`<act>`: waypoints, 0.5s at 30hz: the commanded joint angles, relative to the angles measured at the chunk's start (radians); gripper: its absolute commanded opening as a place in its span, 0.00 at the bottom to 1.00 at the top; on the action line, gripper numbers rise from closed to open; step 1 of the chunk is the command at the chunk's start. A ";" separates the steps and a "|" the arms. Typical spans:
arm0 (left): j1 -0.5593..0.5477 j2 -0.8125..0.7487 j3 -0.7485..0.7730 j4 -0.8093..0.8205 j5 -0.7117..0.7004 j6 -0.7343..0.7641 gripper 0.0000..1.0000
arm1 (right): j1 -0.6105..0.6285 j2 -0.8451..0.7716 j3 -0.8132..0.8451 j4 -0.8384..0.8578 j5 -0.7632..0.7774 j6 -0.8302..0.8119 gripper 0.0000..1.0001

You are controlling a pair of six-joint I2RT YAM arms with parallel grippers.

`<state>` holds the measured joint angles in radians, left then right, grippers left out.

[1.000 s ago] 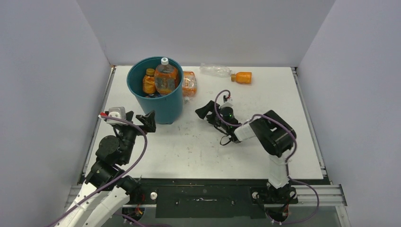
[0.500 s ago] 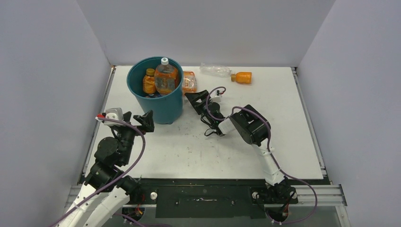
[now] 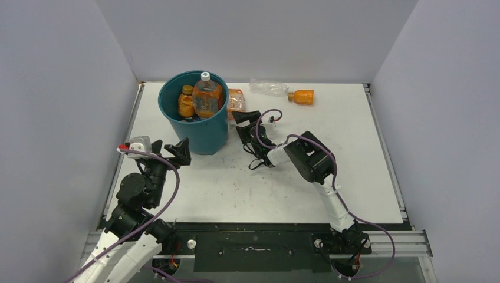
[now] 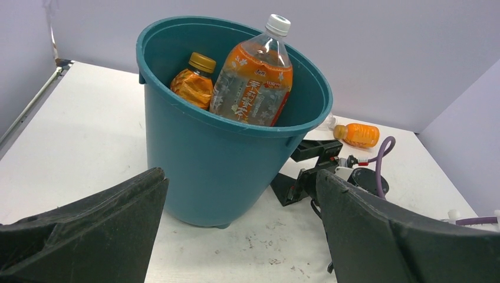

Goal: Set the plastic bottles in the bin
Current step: Pick up the plastic bottle at the center of the board.

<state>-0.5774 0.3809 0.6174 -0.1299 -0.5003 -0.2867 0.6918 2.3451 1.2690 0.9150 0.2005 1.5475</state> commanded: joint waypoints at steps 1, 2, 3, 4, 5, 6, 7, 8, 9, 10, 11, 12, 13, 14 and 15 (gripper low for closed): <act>-0.001 -0.016 -0.003 0.044 -0.018 -0.012 0.96 | 0.011 0.024 -0.011 -0.216 0.092 0.101 0.97; 0.001 -0.015 -0.004 0.045 -0.018 -0.013 0.96 | 0.012 0.033 0.014 -0.246 0.088 0.106 0.96; 0.001 -0.014 -0.004 0.045 -0.018 -0.014 0.96 | 0.012 0.043 0.039 -0.271 0.083 0.107 0.95; 0.001 -0.014 -0.004 0.044 -0.019 -0.014 0.96 | 0.013 0.051 0.059 -0.289 0.078 0.110 0.94; 0.000 -0.013 -0.004 0.043 -0.020 -0.014 0.96 | 0.015 0.060 0.072 -0.295 0.073 0.112 0.93; -0.001 -0.013 -0.004 0.041 -0.021 -0.014 0.96 | 0.015 0.066 0.079 -0.297 0.073 0.116 0.92; -0.001 -0.013 -0.004 0.041 -0.022 -0.014 0.96 | 0.017 0.071 0.085 -0.299 0.074 0.119 0.91; -0.001 -0.013 -0.004 0.041 -0.024 -0.014 0.96 | 0.016 0.076 0.088 -0.300 0.073 0.123 0.89; -0.001 -0.013 -0.004 0.041 -0.023 -0.014 0.96 | 0.014 0.081 0.090 -0.299 0.074 0.128 0.88; -0.001 -0.013 -0.005 0.041 -0.024 -0.015 0.96 | 0.013 0.089 0.091 -0.296 0.072 0.133 0.86; -0.001 -0.013 -0.004 0.042 -0.023 -0.015 0.96 | 0.009 0.096 0.092 -0.290 0.069 0.139 0.84; -0.001 -0.013 -0.004 0.043 -0.023 -0.016 0.96 | 0.007 0.106 0.093 -0.281 0.066 0.146 0.81; -0.001 -0.013 -0.004 0.043 -0.023 -0.016 0.96 | 0.005 0.115 0.096 -0.274 0.063 0.151 0.78; -0.001 -0.011 -0.004 0.042 -0.023 -0.016 0.96 | 0.004 0.121 0.099 -0.267 0.056 0.153 0.74; -0.001 -0.010 -0.004 0.042 -0.022 -0.016 0.96 | 0.003 0.128 0.105 -0.263 0.052 0.154 0.70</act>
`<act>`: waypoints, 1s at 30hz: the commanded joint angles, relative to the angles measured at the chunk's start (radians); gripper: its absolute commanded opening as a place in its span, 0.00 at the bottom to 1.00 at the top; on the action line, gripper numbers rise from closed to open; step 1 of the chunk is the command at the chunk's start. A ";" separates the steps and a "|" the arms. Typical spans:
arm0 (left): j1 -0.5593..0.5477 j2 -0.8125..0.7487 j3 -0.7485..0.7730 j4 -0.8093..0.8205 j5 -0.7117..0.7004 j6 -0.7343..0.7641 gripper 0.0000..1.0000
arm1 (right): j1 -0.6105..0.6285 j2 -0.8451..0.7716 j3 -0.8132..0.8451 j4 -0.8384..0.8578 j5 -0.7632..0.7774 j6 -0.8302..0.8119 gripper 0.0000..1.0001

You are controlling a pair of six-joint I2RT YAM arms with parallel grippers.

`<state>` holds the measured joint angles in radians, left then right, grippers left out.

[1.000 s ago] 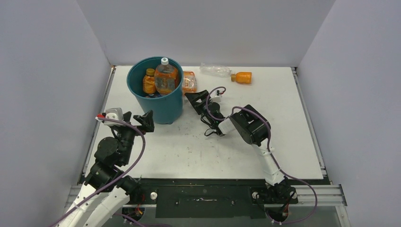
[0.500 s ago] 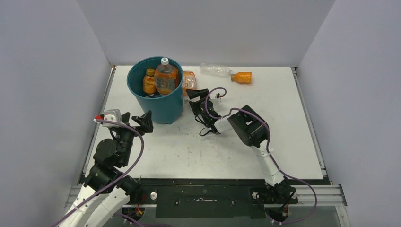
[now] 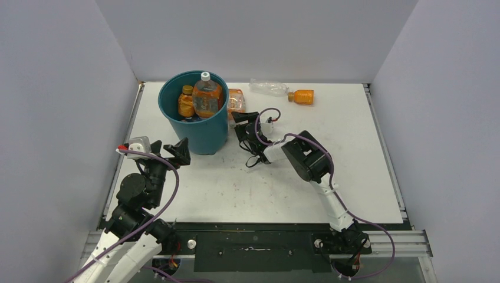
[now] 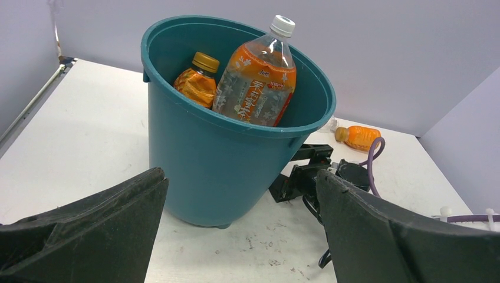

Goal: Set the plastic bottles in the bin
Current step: Pick up the plastic bottle at the center of the board.

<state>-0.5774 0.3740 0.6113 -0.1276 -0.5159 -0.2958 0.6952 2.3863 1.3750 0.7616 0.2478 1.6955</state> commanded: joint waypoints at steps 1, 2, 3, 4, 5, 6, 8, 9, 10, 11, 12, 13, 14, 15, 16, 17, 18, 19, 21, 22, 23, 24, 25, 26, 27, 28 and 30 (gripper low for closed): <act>-0.001 -0.003 0.002 0.040 -0.006 -0.006 0.96 | 0.000 0.093 0.003 -0.109 0.002 0.007 0.67; -0.001 -0.003 0.002 0.041 -0.005 -0.006 0.96 | 0.000 0.102 0.010 -0.108 -0.001 0.007 0.65; -0.001 -0.003 0.002 0.041 -0.004 -0.006 0.96 | 0.001 0.107 0.017 -0.106 -0.007 0.006 0.64; -0.001 -0.001 0.002 0.040 -0.004 -0.006 0.96 | 0.000 0.112 0.023 -0.106 -0.011 0.006 0.63; -0.001 -0.001 0.002 0.040 -0.003 -0.006 0.96 | 0.002 0.116 0.025 -0.104 -0.016 0.005 0.61; -0.001 -0.001 0.002 0.040 -0.001 -0.006 0.96 | 0.000 0.119 0.028 -0.100 -0.017 0.004 0.60; -0.001 -0.001 0.002 0.040 -0.001 -0.006 0.96 | 0.000 0.124 0.028 -0.088 -0.026 -0.001 0.55; -0.001 -0.001 0.001 0.040 0.000 -0.006 0.96 | 0.001 0.125 0.027 -0.083 -0.030 -0.003 0.51; -0.001 -0.001 0.002 0.040 -0.002 -0.006 0.96 | -0.001 0.125 0.021 -0.073 -0.032 -0.005 0.46; -0.001 -0.001 0.000 0.040 -0.002 -0.006 0.96 | -0.003 0.125 0.013 -0.064 -0.035 -0.005 0.41; -0.001 -0.001 0.002 0.040 -0.003 -0.006 0.96 | -0.003 0.123 0.001 -0.051 -0.036 -0.005 0.36; -0.001 -0.001 0.002 0.040 -0.003 -0.006 0.96 | -0.006 0.119 -0.011 -0.036 -0.038 -0.005 0.31; -0.001 -0.001 0.002 0.041 -0.002 -0.005 0.96 | -0.009 0.114 -0.026 -0.021 -0.039 -0.006 0.26; -0.001 -0.003 0.002 0.040 -0.003 -0.005 0.96 | -0.011 0.101 -0.055 -0.001 -0.039 -0.008 0.21; -0.001 -0.004 0.002 0.039 -0.003 -0.004 0.96 | -0.015 0.086 -0.082 0.018 -0.039 -0.012 0.16; -0.001 -0.005 0.002 0.039 -0.005 -0.003 0.96 | -0.021 0.066 -0.116 0.036 -0.039 -0.020 0.12; -0.001 -0.007 0.002 0.039 -0.006 -0.002 0.96 | -0.028 0.037 -0.158 0.054 -0.035 -0.032 0.07; -0.001 -0.008 0.003 0.039 -0.007 -0.001 0.96 | -0.036 0.006 -0.207 0.079 -0.029 -0.044 0.06; -0.001 -0.014 0.004 0.038 -0.006 0.000 0.96 | -0.056 -0.067 -0.312 0.116 -0.024 -0.075 0.05; -0.002 -0.018 0.004 0.040 -0.005 0.000 0.96 | -0.068 -0.108 -0.367 0.148 -0.024 -0.093 0.05; -0.002 -0.022 0.004 0.040 -0.004 0.000 0.96 | -0.081 -0.155 -0.426 0.164 -0.026 -0.112 0.05; -0.002 -0.026 0.002 0.041 -0.004 -0.001 0.96 | -0.094 -0.202 -0.483 0.181 -0.031 -0.144 0.05; -0.002 -0.028 0.002 0.042 -0.003 0.000 0.96 | -0.113 -0.249 -0.535 0.190 -0.042 -0.173 0.05; -0.003 -0.029 0.002 0.044 -0.002 0.000 0.96 | -0.125 -0.301 -0.590 0.193 -0.055 -0.205 0.05; -0.004 -0.030 0.003 0.043 -0.002 0.000 0.96 | -0.135 -0.356 -0.641 0.187 -0.066 -0.239 0.05; -0.005 -0.030 0.004 0.043 -0.001 0.000 0.96 | -0.147 -0.421 -0.698 0.178 -0.077 -0.274 0.05; -0.007 -0.030 0.005 0.042 0.004 0.002 0.96 | -0.172 -0.552 -0.799 0.148 -0.127 -0.377 0.05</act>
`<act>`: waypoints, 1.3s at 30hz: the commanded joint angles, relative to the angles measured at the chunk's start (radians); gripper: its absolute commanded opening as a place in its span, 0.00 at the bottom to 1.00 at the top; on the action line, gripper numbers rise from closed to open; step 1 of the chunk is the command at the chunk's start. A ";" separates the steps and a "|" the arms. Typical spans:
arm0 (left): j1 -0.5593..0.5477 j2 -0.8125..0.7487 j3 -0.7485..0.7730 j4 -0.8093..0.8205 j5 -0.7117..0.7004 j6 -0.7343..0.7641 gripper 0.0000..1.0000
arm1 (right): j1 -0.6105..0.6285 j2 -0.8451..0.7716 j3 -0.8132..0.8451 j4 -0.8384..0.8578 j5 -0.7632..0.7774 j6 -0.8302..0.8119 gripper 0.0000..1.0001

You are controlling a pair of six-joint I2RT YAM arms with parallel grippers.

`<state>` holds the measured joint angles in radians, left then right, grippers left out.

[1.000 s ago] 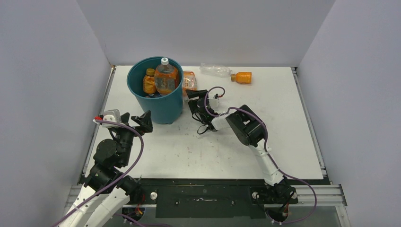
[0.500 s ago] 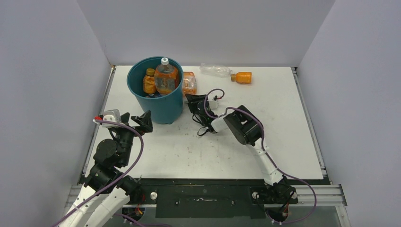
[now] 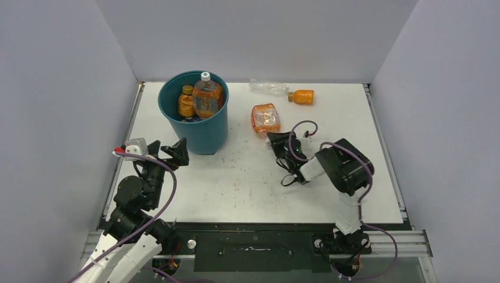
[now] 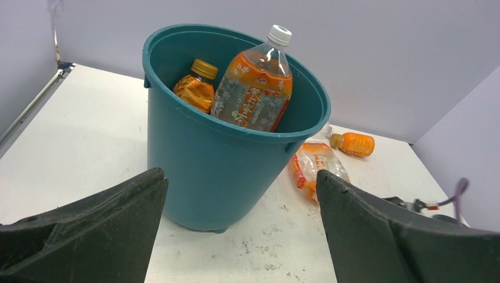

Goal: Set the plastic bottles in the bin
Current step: Pick up the plastic bottle at the center of the board.

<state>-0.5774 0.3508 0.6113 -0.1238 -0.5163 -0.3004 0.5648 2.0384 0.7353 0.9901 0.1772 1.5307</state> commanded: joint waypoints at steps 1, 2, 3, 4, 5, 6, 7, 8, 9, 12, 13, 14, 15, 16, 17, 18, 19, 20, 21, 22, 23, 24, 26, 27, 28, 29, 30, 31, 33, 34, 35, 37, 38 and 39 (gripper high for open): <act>-0.007 -0.007 0.005 0.041 0.009 0.007 0.96 | -0.056 -0.277 -0.201 -0.125 -0.084 -0.271 0.05; -0.007 -0.006 0.004 0.044 0.017 0.008 0.96 | -0.068 -0.350 -0.232 -0.175 -0.113 -0.340 0.05; -0.008 -0.005 0.004 0.048 0.030 0.010 0.96 | -0.076 -0.432 -0.252 -0.258 -0.149 -0.418 0.05; -0.009 -0.001 0.002 0.056 0.056 0.014 0.96 | -0.079 -0.503 -0.243 -0.370 -0.165 -0.504 0.05; -0.009 0.002 0.001 0.065 0.105 0.019 0.96 | -0.079 -0.577 -0.224 -0.487 -0.168 -0.580 0.05; -0.010 0.010 0.000 0.077 0.154 0.029 0.96 | -0.075 -0.657 -0.194 -0.607 -0.202 -0.664 0.05; -0.010 0.018 -0.002 0.090 0.222 0.034 0.96 | -0.070 -0.691 -0.166 -0.719 -0.213 -0.740 0.05; -0.011 0.029 -0.006 0.106 0.298 0.043 0.96 | -0.068 -0.750 -0.131 -0.875 -0.215 -0.796 0.05; -0.013 0.044 -0.009 0.149 0.376 0.045 0.96 | -0.068 -0.796 -0.103 -0.961 -0.214 -0.852 0.05; -0.021 0.122 -0.010 0.207 0.641 0.035 0.96 | -0.067 -0.882 -0.021 -1.224 -0.208 -0.987 0.05; -0.025 0.155 -0.005 0.218 0.725 0.030 0.96 | -0.065 -0.898 0.003 -1.289 -0.206 -1.025 0.05; -0.032 0.189 0.002 0.224 0.793 0.024 0.96 | -0.064 -0.904 0.027 -1.354 -0.212 -1.060 0.05; -0.041 0.221 0.012 0.225 0.851 0.021 0.96 | -0.062 -0.906 0.051 -1.411 -0.211 -1.085 0.05; -0.053 0.254 0.021 0.223 0.887 0.018 0.96 | -0.058 -0.908 0.067 -1.456 -0.220 -1.111 0.05; -0.065 0.281 0.031 0.218 0.914 0.019 0.97 | -0.054 -0.906 0.080 -1.492 -0.239 -1.137 0.05; -0.081 0.304 0.039 0.212 0.930 0.027 0.97 | -0.048 -0.907 0.096 -1.528 -0.242 -1.150 0.05; -0.099 0.319 0.049 0.203 0.937 0.043 0.97 | -0.036 -0.916 0.105 -1.550 -0.241 -1.165 0.05; -0.121 0.331 0.057 0.194 0.937 0.062 0.96 | -0.015 -0.930 0.112 -1.561 -0.240 -1.183 0.05; -0.143 0.343 0.068 0.181 0.934 0.086 0.96 | 0.014 -0.947 0.130 -1.580 -0.223 -1.195 0.05; -0.168 0.350 0.080 0.166 0.931 0.114 0.96 | 0.044 -0.964 0.148 -1.597 -0.200 -1.205 0.05; -0.194 0.355 0.100 0.151 0.929 0.142 0.96 | 0.080 -0.981 0.166 -1.615 -0.183 -1.219 0.05; -0.219 0.365 0.115 0.132 0.934 0.175 0.96 | 0.117 -0.995 0.187 -1.630 -0.184 -1.233 0.05; -0.259 0.390 0.152 0.066 0.974 0.245 0.96 | 0.161 -1.010 0.226 -1.662 -0.233 -1.266 0.05; -0.275 0.407 0.169 0.033 0.991 0.283 0.96 | 0.181 -1.010 0.247 -1.683 -0.260 -1.283 0.05; -0.297 0.430 0.186 0.002 1.005 0.319 0.96 | 0.211 -1.000 0.267 -1.713 -0.279 -1.294 0.05; -0.312 0.457 0.201 -0.028 1.018 0.356 0.96 | 0.235 -0.995 0.284 -1.728 -0.292 -1.304 0.05; -0.325 0.481 0.214 -0.068 1.026 0.408 0.96 | 0.257 -0.993 0.293 -1.736 -0.299 -1.314 0.05; -0.337 0.507 0.225 -0.084 1.028 0.439 0.96 | 0.279 -0.994 0.300 -1.743 -0.309 -1.324 0.05; -0.346 0.546 0.239 -0.127 1.031 0.488 0.96 | 0.305 -0.998 0.308 -1.749 -0.325 -1.338 0.05; -0.345 0.559 0.246 -0.138 1.037 0.501 0.96 | 0.314 -1.004 0.309 -1.745 -0.341 -1.344 0.05; -0.346 0.563 0.249 -0.144 1.043 0.508 0.96 | 0.322 -1.014 0.309 -1.741 -0.361 -1.350 0.05; -0.346 0.552 0.253 -0.141 1.064 0.519 0.96 | 0.342 -1.034 0.306 -1.735 -0.389 -1.360 0.05; -0.346 0.536 0.254 -0.140 1.074 0.525 0.96 | 0.352 -1.043 0.304 -1.737 -0.397 -1.366 0.05; -0.346 0.523 0.258 -0.145 1.076 0.539 0.96 | 0.361 -1.051 0.306 -1.735 -0.398 -1.368 0.05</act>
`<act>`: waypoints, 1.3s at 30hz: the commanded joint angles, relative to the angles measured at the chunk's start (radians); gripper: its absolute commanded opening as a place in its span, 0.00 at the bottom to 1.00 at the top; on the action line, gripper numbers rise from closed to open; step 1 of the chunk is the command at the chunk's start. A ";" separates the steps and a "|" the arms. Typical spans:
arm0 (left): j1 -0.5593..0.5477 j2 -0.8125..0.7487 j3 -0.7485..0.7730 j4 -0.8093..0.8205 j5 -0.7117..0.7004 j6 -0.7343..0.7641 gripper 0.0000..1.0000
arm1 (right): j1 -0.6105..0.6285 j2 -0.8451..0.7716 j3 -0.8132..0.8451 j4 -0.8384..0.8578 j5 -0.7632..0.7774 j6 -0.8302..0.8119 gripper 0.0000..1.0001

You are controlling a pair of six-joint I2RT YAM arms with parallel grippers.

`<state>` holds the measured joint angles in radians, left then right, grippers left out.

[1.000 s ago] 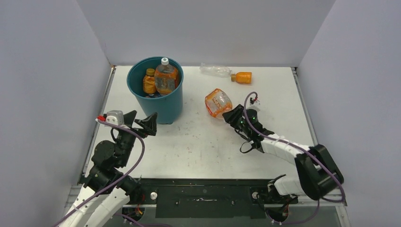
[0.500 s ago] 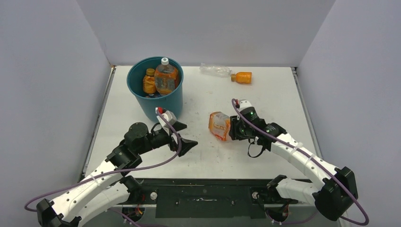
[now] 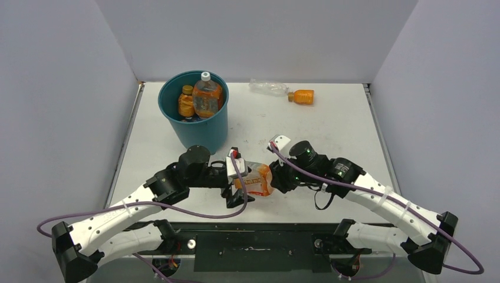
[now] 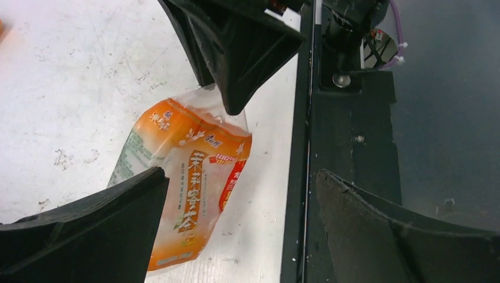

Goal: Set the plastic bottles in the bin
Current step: Pick up the plastic bottle at the center of the board, then place the plastic bottle in the trash bin.

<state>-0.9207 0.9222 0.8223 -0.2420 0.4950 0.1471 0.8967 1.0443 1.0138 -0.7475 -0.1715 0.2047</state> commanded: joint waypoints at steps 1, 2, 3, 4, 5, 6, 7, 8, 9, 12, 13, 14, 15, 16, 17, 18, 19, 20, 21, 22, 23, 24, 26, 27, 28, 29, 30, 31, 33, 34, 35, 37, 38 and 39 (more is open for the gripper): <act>-0.003 -0.058 0.052 -0.037 0.063 0.114 0.96 | 0.039 -0.066 0.029 0.003 -0.063 -0.046 0.05; -0.003 -0.067 0.059 -0.051 0.056 0.138 0.96 | 0.050 -0.071 0.033 0.002 -0.074 -0.051 0.05; -0.002 -0.072 0.068 -0.069 0.048 0.165 0.96 | 0.061 -0.074 0.036 0.000 -0.071 -0.055 0.05; -0.003 -0.071 0.081 -0.088 0.043 0.191 0.96 | 0.072 -0.076 0.040 -0.001 -0.065 -0.057 0.05; -0.003 -0.063 0.102 -0.115 0.044 0.217 0.96 | 0.086 -0.078 0.042 -0.002 -0.063 -0.061 0.05; -0.003 -0.051 0.119 -0.139 0.046 0.242 0.96 | 0.102 -0.076 0.046 -0.006 -0.062 -0.065 0.05; -0.003 -0.037 0.137 -0.160 0.040 0.262 0.96 | 0.115 -0.073 0.048 -0.008 -0.057 -0.068 0.05; -0.003 -0.020 0.154 -0.177 0.030 0.280 0.96 | 0.130 -0.069 0.053 -0.011 -0.052 -0.070 0.05; -0.002 -0.005 0.169 -0.188 0.022 0.295 0.96 | 0.147 -0.063 0.057 -0.014 -0.045 -0.072 0.05; -0.003 0.031 0.196 -0.197 0.010 0.326 0.96 | 0.212 -0.054 0.074 -0.018 0.016 -0.071 0.05; -0.004 0.042 0.201 -0.198 0.010 0.329 0.96 | 0.236 -0.055 0.079 -0.018 0.039 -0.069 0.05; -0.004 0.052 0.204 -0.204 0.013 0.330 0.96 | 0.257 -0.056 0.084 -0.018 0.059 -0.067 0.05; -0.009 0.060 0.202 -0.209 0.015 0.333 0.96 | 0.277 -0.057 0.092 -0.017 0.075 -0.068 0.05; -0.014 0.066 0.197 -0.212 0.013 0.338 0.96 | 0.294 -0.059 0.097 -0.018 0.089 -0.068 0.05; -0.022 0.069 0.192 -0.218 0.012 0.344 0.96 | 0.310 -0.061 0.103 -0.017 0.105 -0.069 0.05; -0.029 0.074 0.188 -0.223 0.011 0.349 0.96 | 0.326 -0.061 0.110 -0.019 0.123 -0.071 0.05; -0.036 0.079 0.186 -0.230 0.012 0.351 0.96 | 0.338 -0.061 0.115 -0.021 0.142 -0.073 0.05; -0.044 0.085 0.185 -0.235 0.011 0.353 0.97 | 0.348 -0.061 0.121 -0.023 0.159 -0.079 0.05; -0.049 0.092 0.185 -0.243 0.013 0.355 0.97 | 0.356 -0.060 0.130 -0.024 0.168 -0.083 0.05; -0.053 0.095 0.184 -0.247 0.015 0.356 0.98 | 0.363 -0.061 0.135 -0.023 0.190 -0.087 0.05; -0.055 0.100 0.184 -0.252 0.016 0.357 0.99 | 0.371 -0.062 0.145 -0.023 0.206 -0.091 0.05; -0.058 0.100 0.182 -0.256 0.019 0.359 1.00 | 0.376 -0.063 0.152 -0.023 0.213 -0.096 0.05; -0.063 0.099 0.178 -0.259 0.028 0.359 1.00 | 0.386 -0.065 0.168 -0.027 0.230 -0.106 0.05; -0.063 0.100 0.176 -0.259 0.034 0.360 0.93 | 0.387 -0.066 0.177 -0.029 0.237 -0.112 0.05; -0.063 0.103 0.174 -0.260 0.038 0.361 0.91 | 0.391 -0.066 0.183 -0.030 0.241 -0.116 0.05; -0.064 0.107 0.174 -0.260 0.045 0.361 0.88 | 0.394 -0.067 0.192 -0.030 0.241 -0.122 0.05; -0.066 0.112 0.172 -0.260 0.053 0.361 0.84 | 0.398 -0.067 0.198 -0.028 0.241 -0.124 0.05; -0.067 0.117 0.170 -0.255 0.061 0.360 0.79 | 0.402 -0.068 0.202 -0.025 0.242 -0.127 0.05; -0.067 0.125 0.167 -0.235 0.063 0.344 0.62 | 0.410 -0.068 0.207 -0.019 0.245 -0.130 0.05; -0.066 0.126 0.165 -0.220 0.060 0.332 0.52 | 0.414 -0.067 0.208 -0.016 0.246 -0.131 0.05; -0.066 0.126 0.162 -0.209 0.058 0.324 0.45 | 0.418 -0.066 0.208 -0.014 0.247 -0.130 0.05; -0.066 0.118 0.152 -0.185 0.056 0.313 0.33 | 0.426 -0.066 0.203 -0.011 0.253 -0.126 0.05; -0.066 0.111 0.146 -0.171 0.057 0.309 0.29 | 0.430 -0.068 0.199 -0.005 0.260 -0.120 0.05; -0.066 0.102 0.137 -0.149 0.056 0.299 0.25 | 0.432 -0.074 0.195 0.004 0.272 -0.109 0.11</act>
<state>-0.9810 1.0462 0.9749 -0.4889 0.5297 0.4755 1.3136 0.9909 1.1778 -0.8154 0.0463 0.0780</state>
